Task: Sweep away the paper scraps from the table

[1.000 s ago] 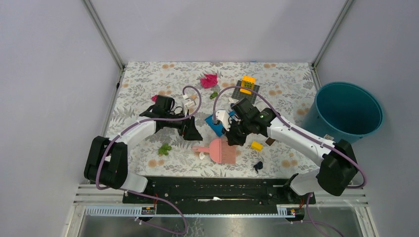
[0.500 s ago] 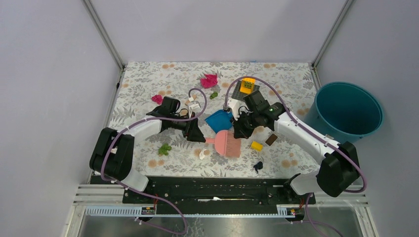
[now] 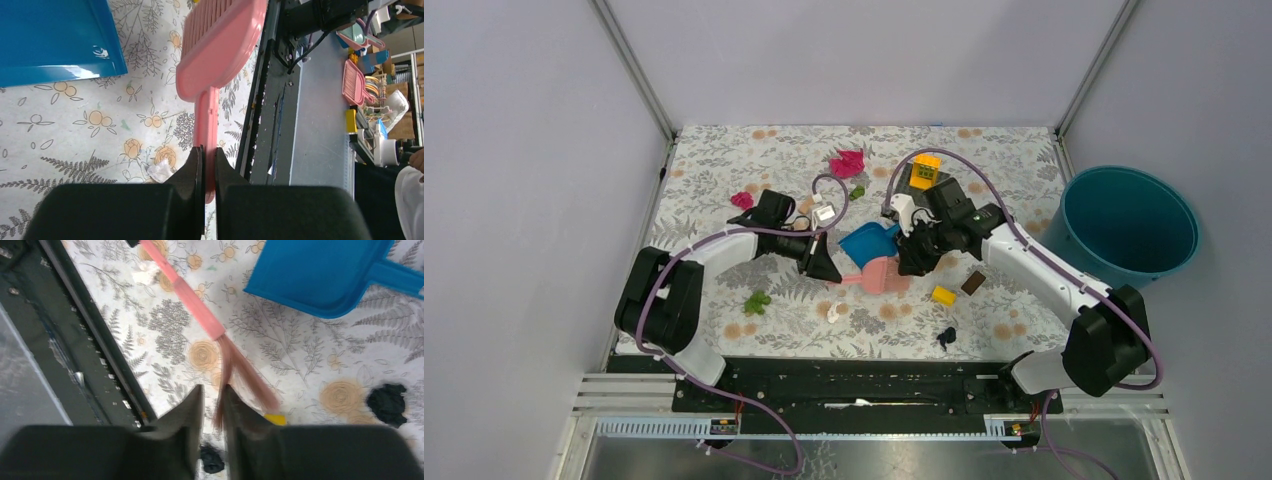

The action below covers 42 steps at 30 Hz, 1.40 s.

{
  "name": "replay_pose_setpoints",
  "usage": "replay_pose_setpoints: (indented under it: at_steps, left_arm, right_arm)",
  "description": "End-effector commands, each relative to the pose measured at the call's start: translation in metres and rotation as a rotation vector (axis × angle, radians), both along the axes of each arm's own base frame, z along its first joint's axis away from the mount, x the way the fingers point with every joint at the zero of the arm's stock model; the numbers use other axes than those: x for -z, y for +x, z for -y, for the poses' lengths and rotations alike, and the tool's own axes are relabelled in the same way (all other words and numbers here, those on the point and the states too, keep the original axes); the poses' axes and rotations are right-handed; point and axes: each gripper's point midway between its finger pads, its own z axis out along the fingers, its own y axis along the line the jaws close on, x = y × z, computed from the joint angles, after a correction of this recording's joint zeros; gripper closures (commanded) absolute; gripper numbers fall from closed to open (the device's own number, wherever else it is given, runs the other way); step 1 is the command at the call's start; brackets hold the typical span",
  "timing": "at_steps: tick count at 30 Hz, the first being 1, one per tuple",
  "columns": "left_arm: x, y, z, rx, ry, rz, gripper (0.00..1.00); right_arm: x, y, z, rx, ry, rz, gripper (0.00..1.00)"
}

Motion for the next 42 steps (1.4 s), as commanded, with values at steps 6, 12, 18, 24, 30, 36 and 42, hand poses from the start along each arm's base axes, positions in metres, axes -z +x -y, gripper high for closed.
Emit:
replay_pose_setpoints:
  at_steps: [6,12,18,24,30,36,42]
  left_arm:
    - [-0.049,0.001,-0.007,0.097,0.027,0.097,1.0]
    - [-0.084,0.004,-0.004,0.109,0.002,0.129,1.0]
    - [-0.104,0.009,0.0,0.099,-0.025,0.142,1.0]
    - [-0.121,0.01,0.002,0.07,-0.05,0.11,0.88]
    - [-0.138,0.016,0.006,0.015,-0.085,0.106,0.46]
    - [-0.144,0.017,0.014,0.019,-0.146,0.001,0.58]
    - [-0.151,0.012,0.015,0.032,-0.184,-0.048,0.76]
  right_arm:
    - [-0.055,-0.01,-0.018,-0.289,0.176,0.083,0.29]
    - [-0.054,0.003,-0.039,-0.428,0.157,0.116,0.23]
    - [-0.05,0.003,-0.059,-0.434,0.19,0.044,0.47]
    - [-0.057,-0.005,-0.057,-0.411,0.223,-0.022,1.0]
    - [-0.089,-0.001,-0.061,-0.311,0.354,-0.148,1.0]
    - [-0.105,0.01,-0.077,-0.203,0.482,-0.254,1.0]
    - [-0.1,0.008,-0.074,-0.187,0.488,-0.288,1.0]
